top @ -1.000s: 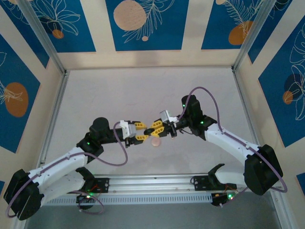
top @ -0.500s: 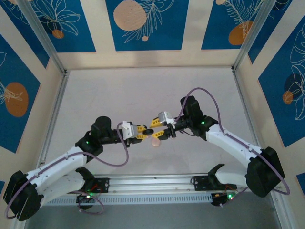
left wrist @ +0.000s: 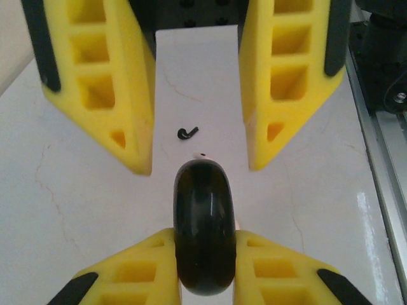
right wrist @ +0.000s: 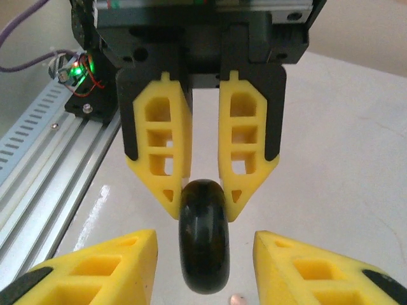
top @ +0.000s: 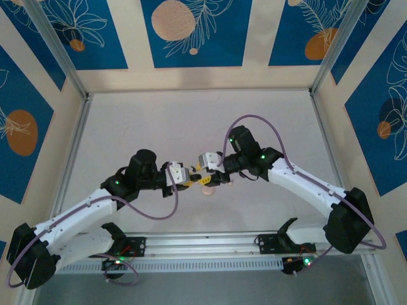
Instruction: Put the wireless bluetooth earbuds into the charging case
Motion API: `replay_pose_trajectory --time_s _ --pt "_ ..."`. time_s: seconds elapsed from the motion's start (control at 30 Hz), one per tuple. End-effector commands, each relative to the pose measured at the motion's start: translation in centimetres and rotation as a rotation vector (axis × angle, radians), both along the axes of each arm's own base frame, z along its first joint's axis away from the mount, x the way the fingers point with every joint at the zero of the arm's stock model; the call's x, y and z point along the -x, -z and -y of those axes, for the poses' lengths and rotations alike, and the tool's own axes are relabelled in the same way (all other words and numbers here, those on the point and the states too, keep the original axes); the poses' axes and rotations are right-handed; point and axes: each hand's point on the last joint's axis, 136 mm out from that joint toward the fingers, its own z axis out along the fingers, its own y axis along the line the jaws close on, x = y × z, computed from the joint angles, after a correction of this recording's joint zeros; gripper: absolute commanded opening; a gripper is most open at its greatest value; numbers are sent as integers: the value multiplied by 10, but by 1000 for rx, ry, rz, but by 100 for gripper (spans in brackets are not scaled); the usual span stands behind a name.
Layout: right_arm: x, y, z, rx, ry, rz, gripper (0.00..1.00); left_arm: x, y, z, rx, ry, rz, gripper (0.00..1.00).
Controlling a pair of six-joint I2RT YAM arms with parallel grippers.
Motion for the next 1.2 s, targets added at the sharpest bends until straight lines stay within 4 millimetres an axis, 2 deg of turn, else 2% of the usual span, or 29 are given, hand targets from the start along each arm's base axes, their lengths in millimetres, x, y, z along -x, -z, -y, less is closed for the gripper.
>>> replay_pose_trajectory --time_s 0.0,0.2,0.37,0.5,0.6,0.67,0.93,1.17 --pt "2 -3 -7 6 -38 6 43 2 -8 2 -8 22 30 19" --pt "1 1 -12 14 -56 -16 39 3 -11 2 3 21 39 19" --pt "2 1 -12 15 -66 -20 24 3 -11 2 8 19 37 20" --pt "5 -2 -8 5 -64 -11 15 1 -11 2 26 8 52 31" --pt "8 -8 1 -40 -53 -2 14 -1 -11 4 80 -4 76 48" --pt "10 -16 8 -88 -44 4 14 1 -15 6 130 2 90 51" --pt "22 -48 33 -293 -69 -24 15 13 -38 13 300 62 115 52" --pt "28 -56 36 -359 -99 -46 15 18 -52 16 371 98 114 53"
